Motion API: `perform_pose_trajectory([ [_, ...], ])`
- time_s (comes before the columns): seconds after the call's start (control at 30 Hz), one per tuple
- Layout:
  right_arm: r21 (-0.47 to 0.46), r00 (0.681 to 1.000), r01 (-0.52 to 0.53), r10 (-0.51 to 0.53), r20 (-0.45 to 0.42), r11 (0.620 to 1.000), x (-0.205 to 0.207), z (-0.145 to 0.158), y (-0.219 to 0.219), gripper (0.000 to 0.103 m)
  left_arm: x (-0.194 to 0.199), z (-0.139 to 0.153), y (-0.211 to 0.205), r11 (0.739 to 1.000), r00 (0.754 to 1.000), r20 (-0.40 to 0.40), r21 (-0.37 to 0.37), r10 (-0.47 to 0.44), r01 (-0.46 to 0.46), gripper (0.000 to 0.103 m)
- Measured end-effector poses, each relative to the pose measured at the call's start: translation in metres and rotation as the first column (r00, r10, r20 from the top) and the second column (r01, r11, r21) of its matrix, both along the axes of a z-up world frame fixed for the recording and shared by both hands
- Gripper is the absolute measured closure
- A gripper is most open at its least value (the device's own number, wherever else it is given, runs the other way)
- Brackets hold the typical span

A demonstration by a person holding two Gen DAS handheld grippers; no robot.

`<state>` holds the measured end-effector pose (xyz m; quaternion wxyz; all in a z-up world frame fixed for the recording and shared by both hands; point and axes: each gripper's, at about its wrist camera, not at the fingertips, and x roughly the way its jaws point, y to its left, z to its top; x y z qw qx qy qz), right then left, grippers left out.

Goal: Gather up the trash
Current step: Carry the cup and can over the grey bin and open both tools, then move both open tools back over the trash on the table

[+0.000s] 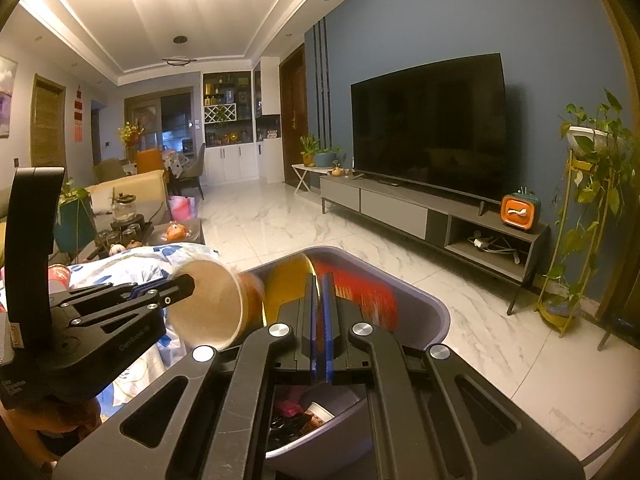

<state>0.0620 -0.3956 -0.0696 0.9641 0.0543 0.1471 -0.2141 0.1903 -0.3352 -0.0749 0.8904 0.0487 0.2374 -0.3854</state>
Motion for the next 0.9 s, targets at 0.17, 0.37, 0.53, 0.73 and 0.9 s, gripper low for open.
perform_pose_trajectory([
  [0.17, 0.002, 1.0, 0.007, -0.007, 0.011, 1.0, 0.0, 0.001, -0.001, 0.081, 0.0, 0.002, 0.009, 0.999, 1.0, -0.004, -0.044, 0.014, -0.014, 0.05],
  [0.37, 0.007, 0.999, 0.02, -0.02, 0.043, 1.0, -0.011, 0.004, 0.001, 0.06, -0.009, 0.01, 0.03, 0.995, 0.998, 0.027, -0.074, 0.062, -0.06, 0.029],
  [0.53, 0.023, 0.997, 0.026, -0.028, 0.076, 0.999, -0.021, 0.004, 0.006, 0.041, -0.02, 0.016, 0.063, 0.986, 0.988, 0.054, -0.092, 0.144, -0.139, 0.02],
  [0.73, 0.056, 0.994, 0.027, -0.033, 0.1, 0.998, -0.031, 0.003, 0.014, 0.028, -0.028, 0.018, 0.111, 0.959, 0.958, 0.074, -0.082, 0.276, -0.27, 0.015],
  [0.9, 0.062, 0.994, -0.009, 0.002, 0.109, 0.998, -0.033, 0.004, 0.034, 0.023, -0.032, 0.019, 0.16, 0.923, 0.919, 0.092, -0.057, 0.383, -0.38, 0.015],
])
